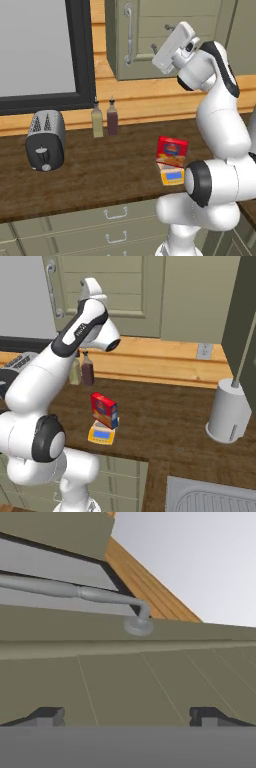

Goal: Pick the boxed food and place it on the digital scale for weighing, and close the cabinet.

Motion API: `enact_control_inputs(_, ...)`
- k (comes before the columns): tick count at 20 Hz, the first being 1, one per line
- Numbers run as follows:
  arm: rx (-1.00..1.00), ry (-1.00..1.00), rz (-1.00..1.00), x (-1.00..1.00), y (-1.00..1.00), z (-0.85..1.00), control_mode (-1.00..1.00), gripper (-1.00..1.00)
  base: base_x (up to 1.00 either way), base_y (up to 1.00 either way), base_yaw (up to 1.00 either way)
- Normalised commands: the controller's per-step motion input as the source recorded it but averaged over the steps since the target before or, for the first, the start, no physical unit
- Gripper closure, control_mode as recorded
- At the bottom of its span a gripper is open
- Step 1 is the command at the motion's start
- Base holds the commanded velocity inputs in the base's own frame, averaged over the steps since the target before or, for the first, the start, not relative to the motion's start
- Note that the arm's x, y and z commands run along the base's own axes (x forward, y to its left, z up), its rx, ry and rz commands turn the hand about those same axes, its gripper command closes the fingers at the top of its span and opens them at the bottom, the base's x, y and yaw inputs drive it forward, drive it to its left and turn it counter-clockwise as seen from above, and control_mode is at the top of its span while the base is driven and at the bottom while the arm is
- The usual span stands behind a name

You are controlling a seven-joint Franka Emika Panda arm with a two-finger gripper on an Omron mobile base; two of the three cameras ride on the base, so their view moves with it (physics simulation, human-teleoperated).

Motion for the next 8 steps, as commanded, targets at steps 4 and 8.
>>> enact_control_inputs(4, 0.00, 0.00, 0.00, 0.06, 0.02, -0.04, -1.00, -1.00, 0.00, 0.00, 0.00)
enact_control_inputs(8, 0.00, 0.00, 0.00, 0.00, 0.00, 0.00, -1.00, -1.00, 0.00, 0.00, 0.00)
